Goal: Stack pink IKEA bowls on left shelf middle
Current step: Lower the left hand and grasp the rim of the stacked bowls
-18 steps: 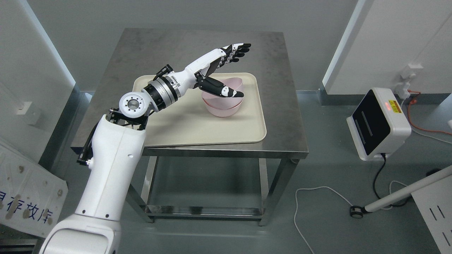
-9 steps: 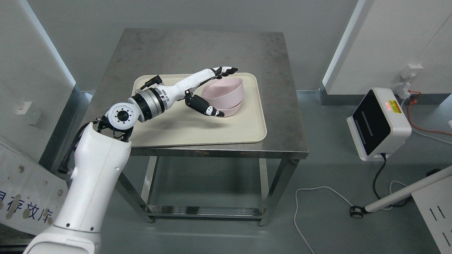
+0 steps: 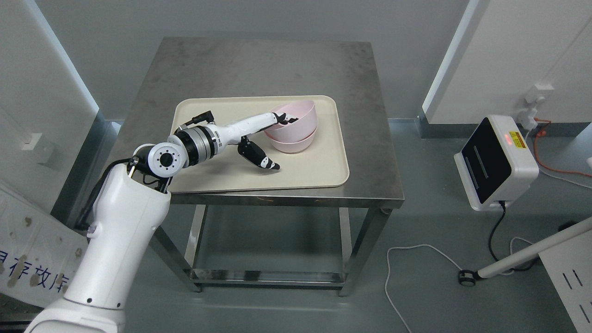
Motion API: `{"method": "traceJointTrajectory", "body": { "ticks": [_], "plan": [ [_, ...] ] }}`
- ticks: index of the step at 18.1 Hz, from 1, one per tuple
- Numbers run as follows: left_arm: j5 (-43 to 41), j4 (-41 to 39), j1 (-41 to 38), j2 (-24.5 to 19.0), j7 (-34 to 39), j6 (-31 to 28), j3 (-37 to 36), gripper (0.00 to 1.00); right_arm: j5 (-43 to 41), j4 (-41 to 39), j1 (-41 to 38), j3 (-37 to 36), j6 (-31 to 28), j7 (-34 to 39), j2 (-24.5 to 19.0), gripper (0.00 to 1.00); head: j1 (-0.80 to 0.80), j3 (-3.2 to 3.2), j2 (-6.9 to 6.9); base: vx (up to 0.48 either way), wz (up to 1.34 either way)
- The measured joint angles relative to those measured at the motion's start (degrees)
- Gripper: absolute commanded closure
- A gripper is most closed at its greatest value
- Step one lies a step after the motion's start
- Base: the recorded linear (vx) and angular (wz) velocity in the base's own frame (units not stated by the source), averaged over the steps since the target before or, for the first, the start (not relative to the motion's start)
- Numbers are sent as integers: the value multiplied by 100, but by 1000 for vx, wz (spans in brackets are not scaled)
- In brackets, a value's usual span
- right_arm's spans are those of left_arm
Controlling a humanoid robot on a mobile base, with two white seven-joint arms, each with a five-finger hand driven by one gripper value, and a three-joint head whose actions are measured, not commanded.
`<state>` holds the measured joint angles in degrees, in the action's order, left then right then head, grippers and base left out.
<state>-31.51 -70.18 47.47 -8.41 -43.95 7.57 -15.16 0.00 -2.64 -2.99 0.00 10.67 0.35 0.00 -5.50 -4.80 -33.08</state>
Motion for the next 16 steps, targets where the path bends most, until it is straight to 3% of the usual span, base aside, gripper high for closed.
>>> {"method": "traceJointTrajectory", "body": {
  "ticks": [5,16],
  "plan": [
    [-475,77,214,159,-4,-13,-96,22,0,0,0,0,0,-15,0,0,0,0,0,0,0],
    [-957,193,373,458,33,33,-207,54,0,0,0,0,0,-17,0,0,0,0,0,0,0]
  ]
}}
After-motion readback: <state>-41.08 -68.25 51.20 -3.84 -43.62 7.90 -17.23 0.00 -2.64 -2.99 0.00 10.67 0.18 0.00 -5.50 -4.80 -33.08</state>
